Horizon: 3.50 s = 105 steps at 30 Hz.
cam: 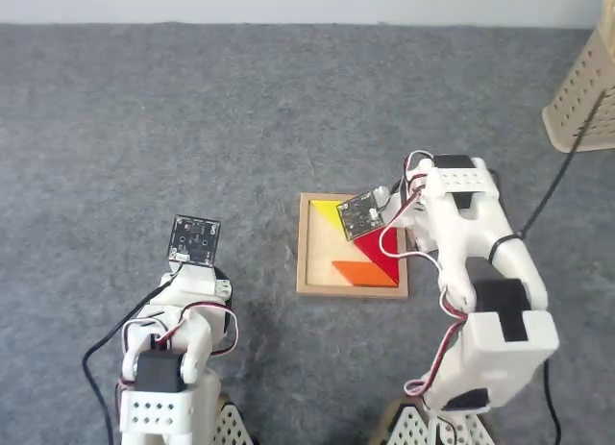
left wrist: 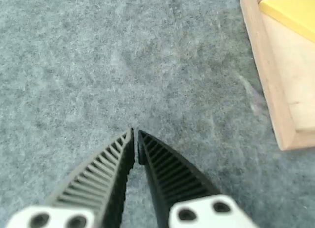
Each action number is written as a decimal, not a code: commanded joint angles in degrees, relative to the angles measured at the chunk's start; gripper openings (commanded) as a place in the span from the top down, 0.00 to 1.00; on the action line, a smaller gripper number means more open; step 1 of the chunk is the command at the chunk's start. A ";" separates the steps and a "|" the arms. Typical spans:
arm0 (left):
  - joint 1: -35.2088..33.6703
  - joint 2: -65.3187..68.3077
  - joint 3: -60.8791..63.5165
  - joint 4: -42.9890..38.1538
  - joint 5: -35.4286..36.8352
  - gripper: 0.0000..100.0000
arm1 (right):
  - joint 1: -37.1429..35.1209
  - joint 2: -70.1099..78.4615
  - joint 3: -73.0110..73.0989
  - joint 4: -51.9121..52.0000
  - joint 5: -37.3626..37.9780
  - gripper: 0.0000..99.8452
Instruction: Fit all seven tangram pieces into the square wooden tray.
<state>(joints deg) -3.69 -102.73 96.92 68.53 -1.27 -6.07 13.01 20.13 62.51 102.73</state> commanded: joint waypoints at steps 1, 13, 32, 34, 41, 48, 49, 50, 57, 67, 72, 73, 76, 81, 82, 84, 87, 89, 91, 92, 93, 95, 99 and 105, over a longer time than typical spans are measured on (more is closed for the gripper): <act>-0.26 -0.18 -0.31 0.26 0.53 0.99 | 1.89 0.84 -1.41 -1.10 0.35 0.77; -0.26 -0.18 -0.31 0.26 0.53 0.99 | 2.51 0.92 -1.32 -1.10 -11.34 0.79; -0.26 -0.18 -0.31 0.26 0.53 0.99 | 1.10 0.92 -10.90 6.55 -70.07 0.99; -0.26 -0.18 -0.31 0.26 0.53 0.99 | 0.92 0.92 -13.89 11.30 -74.37 0.99; -0.26 -0.18 -0.31 0.26 0.53 0.99 | 1.80 0.75 -20.75 23.69 -57.41 0.99; -0.26 -0.18 -0.31 0.26 0.53 0.99 | 6.20 -2.42 -12.13 16.40 -52.92 0.98; -0.26 -0.18 -0.31 0.26 0.53 0.99 | 6.46 -3.82 -9.23 14.73 -51.34 0.95; -0.26 -0.18 -0.31 0.26 0.53 0.99 | 6.46 -5.32 -6.07 13.14 -50.11 0.92; -0.26 -0.18 -0.31 0.26 0.53 0.99 | 6.11 -12.53 11.25 0.66 -48.26 0.83; -0.26 -0.18 -0.31 0.26 0.53 0.99 | 6.37 -7.25 12.92 -3.91 -48.53 0.83; -0.26 -0.18 -0.31 0.26 0.53 0.99 | 6.55 -6.90 11.08 -3.82 -49.14 0.96; -0.26 -0.18 -0.31 0.26 0.53 0.99 | 6.55 -6.90 10.46 -3.82 -50.55 0.99; -0.26 -0.18 -0.31 0.26 0.53 0.99 | 6.55 -6.99 7.38 -2.51 -55.65 0.99; -0.26 -0.18 -0.31 0.26 0.53 0.99 | 5.14 -6.99 -2.55 7.78 -58.81 0.99; -0.26 -0.18 -0.31 0.26 0.53 0.99 | 4.70 -6.99 -4.75 9.89 -59.52 0.99; -0.26 -0.18 -0.31 0.26 0.53 0.99 | 3.21 -7.08 -8.97 14.02 -60.66 0.99; -0.26 -0.18 -0.31 0.26 0.53 0.99 | -0.57 -8.31 -13.63 18.42 -62.86 0.99; -0.26 -0.18 -0.31 0.26 0.53 0.99 | -4.18 -10.33 -14.86 19.12 -64.97 0.99; -0.26 -0.18 -0.31 0.26 0.53 0.99 | -9.10 -11.91 -14.95 18.95 -67.69 0.99; -0.26 -0.18 -0.31 0.26 0.53 0.99 | -11.74 -12.53 -14.95 18.51 -69.01 0.99; -0.26 -0.18 -0.31 0.26 0.53 0.99 | -14.02 -12.79 -14.77 17.36 -70.59 0.99; -0.26 -0.18 -0.31 0.26 0.53 0.99 | -17.89 -12.88 -13.80 13.41 -72.70 0.99; -0.26 -0.18 -0.31 0.26 0.53 0.99 | -23.78 -12.79 -7.47 4.26 -71.65 0.99; -0.26 -0.18 -0.31 0.26 0.53 0.99 | -28.35 -13.05 1.49 0.13 -65.67 0.99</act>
<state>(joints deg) -3.69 -102.73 96.92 68.53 -1.27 -33.32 3.96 20.75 64.00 34.42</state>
